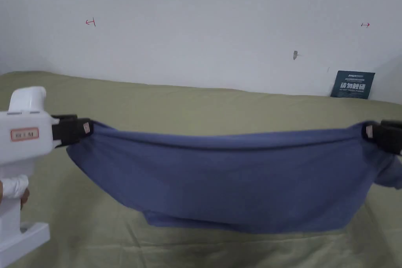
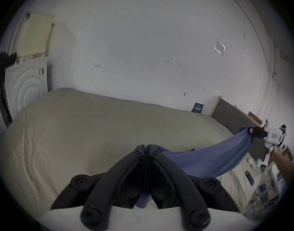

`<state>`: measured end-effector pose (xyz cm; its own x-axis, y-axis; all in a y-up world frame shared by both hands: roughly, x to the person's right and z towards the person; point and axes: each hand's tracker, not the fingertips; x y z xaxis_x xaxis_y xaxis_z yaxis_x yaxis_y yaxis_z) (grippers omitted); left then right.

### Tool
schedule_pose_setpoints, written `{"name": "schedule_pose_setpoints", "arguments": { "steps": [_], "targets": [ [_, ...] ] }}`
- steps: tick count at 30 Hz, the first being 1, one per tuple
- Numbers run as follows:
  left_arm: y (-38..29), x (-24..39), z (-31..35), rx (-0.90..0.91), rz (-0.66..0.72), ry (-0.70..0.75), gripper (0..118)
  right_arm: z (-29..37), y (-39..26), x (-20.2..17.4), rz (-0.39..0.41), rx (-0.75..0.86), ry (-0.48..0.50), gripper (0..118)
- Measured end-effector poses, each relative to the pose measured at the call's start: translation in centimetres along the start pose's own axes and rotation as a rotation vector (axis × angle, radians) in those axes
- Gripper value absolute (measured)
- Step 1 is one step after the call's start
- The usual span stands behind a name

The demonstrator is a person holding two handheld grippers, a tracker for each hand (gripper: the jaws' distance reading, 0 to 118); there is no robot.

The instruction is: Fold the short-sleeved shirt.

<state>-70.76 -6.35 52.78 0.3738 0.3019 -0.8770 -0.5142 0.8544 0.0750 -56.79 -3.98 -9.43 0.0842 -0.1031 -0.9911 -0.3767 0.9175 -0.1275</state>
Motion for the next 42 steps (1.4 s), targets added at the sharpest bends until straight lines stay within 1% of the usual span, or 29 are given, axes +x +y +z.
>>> {"name": "schedule_pose_setpoints", "arguments": {
  "steps": [1, 3, 5, 7, 9, 12, 16, 19, 22, 23, 24, 25, 26, 27, 28, 29, 30, 31, 33, 34, 35, 36, 37, 38, 39, 40, 41, 42],
  "targets": [
    [-1.2, -0.3, 0.3, -0.007, 0.018, 0.004, 4, 0.4, -1.9, 0.2, -0.039, -0.028, -0.001, 4],
    [-3.9, -0.2, 1.1, -0.052, 0.061, 0.005, 4, 1.2, -5.3, 0.8, -0.080, -0.097, 0.005, 4],
    [-6.4, -0.3, 2.3, -0.084, 0.076, 0.003, 4, 2.6, -8.3, 0.8, -0.061, -0.151, 0.003, 4],
    [-9.1, -0.2, 4.3, -0.120, 0.092, 0.001, 4, 4.8, -10.5, 0.0, -0.028, -0.218, 0.015, 4],
    [-11.7, -0.4, 6.1, -0.165, 0.103, -0.014, 4, 6.3, -12.3, 0.1, -0.016, -0.274, 0.019, 4],
    [-15.5, -1.0, 8.0, -0.265, 0.115, -0.005, 4, 8.1, -15.1, 0.7, -0.032, -0.323, 0.035, 4],
    [-19.7, -1.0, 9.5, -0.379, 0.188, 0.041, 4, 9.6, -17.7, 0.5, -0.054, -0.364, 0.050, 4],
    [-22.3, -2.1, 10.5, -0.403, 0.225, 0.056, 4, 10.1, -18.8, -0.3, -0.050, -0.412, 0.041, 4],
    [-24.1, -2.5, 11.4, -0.396, 0.266, 0.053, 4, 10.5, -19.9, -0.4, -0.080, -0.445, 0.021, 4],
    [-24.4, -2.5, 11.7, -0.383, 0.285, 0.054, 5, 10.9, -20.1, -0.6, -0.084, -0.447, 0.021, 4],
    [-24.5, -2.4, 12.0, -0.383, 0.300, 0.048, 9, 11.1, -20.2, -0.7, -0.089, -0.449, 0.011, 4],
    [-24.5, -2.3, 12.2, -0.386, 0.310, 0.052, 19, 11.4, -20.3, -0.9, -0.102, -0.444, 0.004, 5],
    [-24.2, -1.4, 13.1, -0.387, 0.322, 0.080, 42, 11.8, -20.3, -1.0, -0.121, -0.434, -0.002, 11],
    [-24.0, -1.3, 13.5, -0.384, 0.330, 0.081, 66, 11.9, -20.6, -0.4, -0.132, -0.428, -0.012, 27],
    [-23.4, -1.0, 14.3, -0.366, 0.343, 0.068, 87, 12.6, -20.1, -0.7, -0.140, -0.412, -0.034, 54],
    [-22.6, -0.3, 14.8, -0.350, 0.333, 0.082, 102, 13.4, -19.5, -1.2, -0.134, -0.397, -0.035, 91],
    [-22.0, 0.3, 15.3, -0.309, 0.283, 0.100, 103, 14.1, -18.9, -1.7, -0.117, -0.371, -0.016, 101],
    [-20.9, 1.3, 16.0, -0.244, 0.212, 0.109, 103, 14.9, -18.8, -1.8, -0.085, -0.301, 0.004, 103],
    [-19.2, 4.1, 17.1, -0.104, 0.043, 0.181, 103, 16.7, -17.5, -3.8, 0.008, -0.158, -0.008, 103],
    [-18.3, 7.5, 17.9, -0.026, -0.044, 0.214, 103, 17.4, -16.9, -5.1, 0.060, -0.093, -0.048, 104],
    [-17.9, 9.3, 18.3, 0.046, -0.124, 0.237, 102, 19.3, -15.4, -7.9, 0.107, -0.022, -0.083, 104],
    [-17.9, 11.0, 18.6, 0.136, -0.183, 0.266, 102, 20.0, -15.1, -9.2, 0.139, 0.040, -0.119, 104],
    [-18.0, 12.4, 19.0, 0.208, -0.214, 0.285, 102, 20.6, -15.0, -10.2, 0.158, 0.089, -0.152, 105],
    [-18.7, 13.2, 18.9, 0.265, -0.237, 0.272, 101, 21.2, -15.1, -11.4, 0.164, 0.138, -0.199, 104],
    [-18.5, 14.3, 19.2, 0.281, -0.254, 0.247, 101, 21.1, -16.3, -11.1, 0.155, 0.173, -0.223, 104],
    [-18.4, 15.7, 19.7, 0.290, -0.281, 0.242, 100, 21.5, -16.5, -11.8, 0.128, 0.206, -0.238, 104],
    [-18.7, 17.1, 20.2, 0.329, -0.283, 0.266, 100, 21.9, -16.8, -12.3, 0.080, 0.227, -0.239, 104],
    [-18.9, 18.1, 20.7, 0.364, -0.282, 0.265, 99, 22.3, -17.1, -12.5, 0.049, 0.247, -0.210, 101]
  ]
}}
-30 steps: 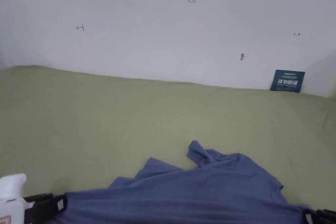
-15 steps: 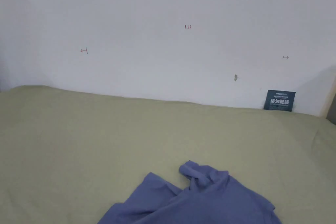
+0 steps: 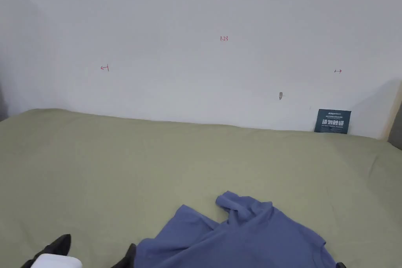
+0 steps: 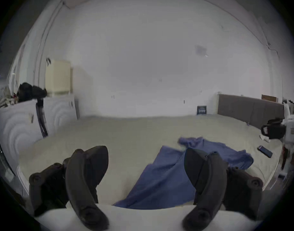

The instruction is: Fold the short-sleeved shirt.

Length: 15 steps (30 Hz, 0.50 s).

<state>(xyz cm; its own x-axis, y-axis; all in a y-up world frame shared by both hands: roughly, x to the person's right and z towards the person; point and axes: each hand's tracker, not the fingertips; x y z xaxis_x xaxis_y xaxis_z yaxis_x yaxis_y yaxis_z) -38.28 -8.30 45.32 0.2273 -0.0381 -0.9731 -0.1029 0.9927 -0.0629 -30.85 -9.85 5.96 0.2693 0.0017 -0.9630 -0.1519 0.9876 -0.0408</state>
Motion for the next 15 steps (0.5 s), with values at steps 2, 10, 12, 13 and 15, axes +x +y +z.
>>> {"name": "schedule_pose_setpoints", "arguments": {
  "steps": [2, 10, 12, 13, 15],
  "targets": [
    [-0.1, 1.4, 1.5, 0.075, 0.002, -0.030, 84, 0.8, -0.4, -0.4, -0.013, 0.025, 0.019, 66],
    [-0.6, 1.0, 0.9, 0.004, 0.008, 0.022, 0, 0.3, -0.3, -0.1, 0.020, -0.003, -0.021, 0],
    [-0.1, -1.6, -0.5, -0.045, 0.061, 0.009, 0, 0.2, 0.2, 0.0, 0.031, 0.004, -0.006, 0],
    [0.2, -2.8, -1.4, -0.096, 0.075, -0.016, 0, 0.2, 0.5, -0.1, 0.032, 0.008, 0.001, 0],
    [-0.4, -5.3, -3.8, -0.187, 0.073, 0.018, 14, -0.1, 0.9, -0.1, 0.041, 0.006, 0.007, 0]
  ]
}}
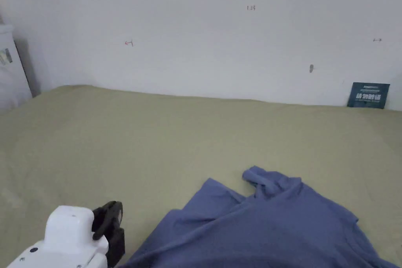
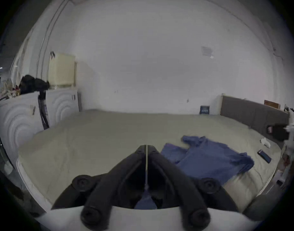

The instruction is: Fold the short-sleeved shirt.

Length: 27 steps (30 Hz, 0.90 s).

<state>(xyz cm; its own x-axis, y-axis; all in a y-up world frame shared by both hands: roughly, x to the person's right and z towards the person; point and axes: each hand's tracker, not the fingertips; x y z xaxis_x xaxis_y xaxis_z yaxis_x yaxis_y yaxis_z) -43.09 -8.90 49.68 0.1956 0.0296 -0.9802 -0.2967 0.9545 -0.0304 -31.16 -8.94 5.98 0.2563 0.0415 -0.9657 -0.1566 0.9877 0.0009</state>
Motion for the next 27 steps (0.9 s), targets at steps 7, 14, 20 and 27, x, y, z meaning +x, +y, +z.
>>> {"name": "schedule_pose_setpoints", "arguments": {
  "steps": [7, 14, 20, 27],
  "targets": [
    [-4.1, -5.5, -7.8, -0.560, 0.129, -0.134, 93, -1.7, 0.6, -0.3, 0.038, -0.030, 0.027, 0],
    [-9.6, -4.4, -10.4, -0.702, -0.006, -0.032, 88, -5.0, 0.6, -0.6, 0.060, -0.098, 0.080, 0],
    [-10.0, -2.2, -9.5, -0.539, 0.022, -0.074, 6, -16.2, 3.2, -1.9, 0.201, -0.311, 0.336, 2],
    [-9.3, -2.7, -10.1, -0.579, 0.063, -0.103, 5, -38.0, 4.6, -5.2, 0.488, -0.717, 0.536, 114]
  ]
}}
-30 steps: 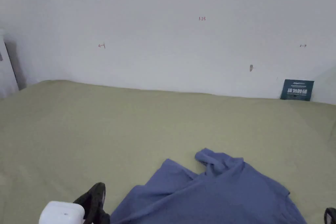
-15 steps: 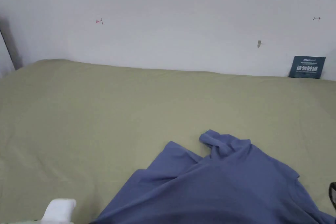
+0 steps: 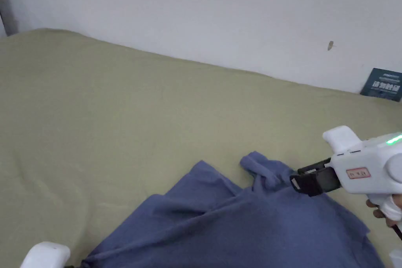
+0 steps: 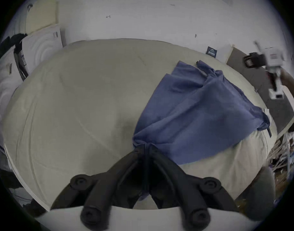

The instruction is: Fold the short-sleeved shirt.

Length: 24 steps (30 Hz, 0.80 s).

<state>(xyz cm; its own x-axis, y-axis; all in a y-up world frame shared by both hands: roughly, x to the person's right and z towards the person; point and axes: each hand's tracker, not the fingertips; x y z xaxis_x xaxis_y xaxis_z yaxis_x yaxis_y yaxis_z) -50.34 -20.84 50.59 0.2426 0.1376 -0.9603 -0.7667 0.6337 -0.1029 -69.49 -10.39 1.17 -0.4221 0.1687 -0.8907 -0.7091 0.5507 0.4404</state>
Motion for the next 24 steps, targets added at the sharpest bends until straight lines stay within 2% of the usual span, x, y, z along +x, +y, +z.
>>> {"name": "schedule_pose_setpoints", "arguments": {
  "steps": [2, 4, 6, 8, 11, 12, 13, 15, 16, 17, 18, 19, 20, 22, 23, 24],
  "targets": [
    [-0.3, -1.7, -0.7, -0.006, 0.020, -0.012, 5, -4.8, 2.1, 2.5, 0.047, -0.120, -0.081, 114],
    [-0.4, -2.2, -0.7, -0.009, 0.036, -0.020, 5, -8.4, 2.8, 4.2, 0.036, -0.187, -0.086, 111],
    [-0.6, -1.4, -0.7, -0.012, 0.054, -0.032, 5, -11.0, 3.1, 5.3, -0.013, -0.250, 0.021, 109],
    [-0.7, -1.7, -0.8, -0.011, 0.074, -0.043, 5, -12.8, 2.5, 5.3, -0.007, -0.300, 0.106, 109],
    [-0.9, -1.0, -1.0, 0.001, 0.087, -0.055, 5, -14.1, 1.8, 5.0, 0.023, -0.306, 0.102, 103],
    [-0.9, -1.0, -1.0, 0.004, 0.089, -0.058, 5, -14.0, 1.6, 4.9, 0.005, -0.300, 0.113, 97],
    [-0.9, -1.0, -0.9, 0.007, 0.091, -0.062, 5, -13.5, 1.5, 4.8, -0.027, -0.281, 0.127, 85],
    [-0.9, -1.4, -0.7, 0.009, 0.105, -0.071, 5, -12.5, 0.7, 5.2, -0.017, -0.206, 0.183, 19],
    [-0.9, -1.5, -0.7, 0.010, 0.113, -0.075, 5, -11.6, 0.5, 5.1, -0.005, -0.161, 0.184, 0],
    [-1.0, -1.5, -0.7, 0.010, 0.118, -0.079, 5, -11.0, 0.6, 4.6, 0.041, -0.142, 0.155, 0],
    [-1.1, -2.2, -0.8, 0.010, 0.117, -0.079, 5, -10.0, 0.7, 3.9, 0.048, -0.095, 0.050, 0],
    [-1.0, -2.2, -0.6, 0.011, 0.113, -0.078, 5, -8.5, 0.5, 2.6, 0.031, -0.075, 0.059, 0],
    [-0.9, -2.1, -0.3, 0.011, 0.100, -0.074, 5, -7.1, 0.3, 2.2, -0.023, -0.015, 0.089, 0],
    [0.1, -1.3, 0.7, 0.023, 0.035, -0.058, 5, -3.9, 0.0, 1.3, -0.087, 0.122, 0.059, 0],
    [0.6, -1.2, 1.4, 0.028, 0.024, -0.054, 5, -3.3, -0.8, 3.2, -0.126, 0.196, 0.068, 0],
    [1.3, -1.1, 2.1, 0.045, 0.020, -0.062, 5, -1.6, -1.1, 3.2, -0.147, 0.247, 0.068, 0]
  ]
}}
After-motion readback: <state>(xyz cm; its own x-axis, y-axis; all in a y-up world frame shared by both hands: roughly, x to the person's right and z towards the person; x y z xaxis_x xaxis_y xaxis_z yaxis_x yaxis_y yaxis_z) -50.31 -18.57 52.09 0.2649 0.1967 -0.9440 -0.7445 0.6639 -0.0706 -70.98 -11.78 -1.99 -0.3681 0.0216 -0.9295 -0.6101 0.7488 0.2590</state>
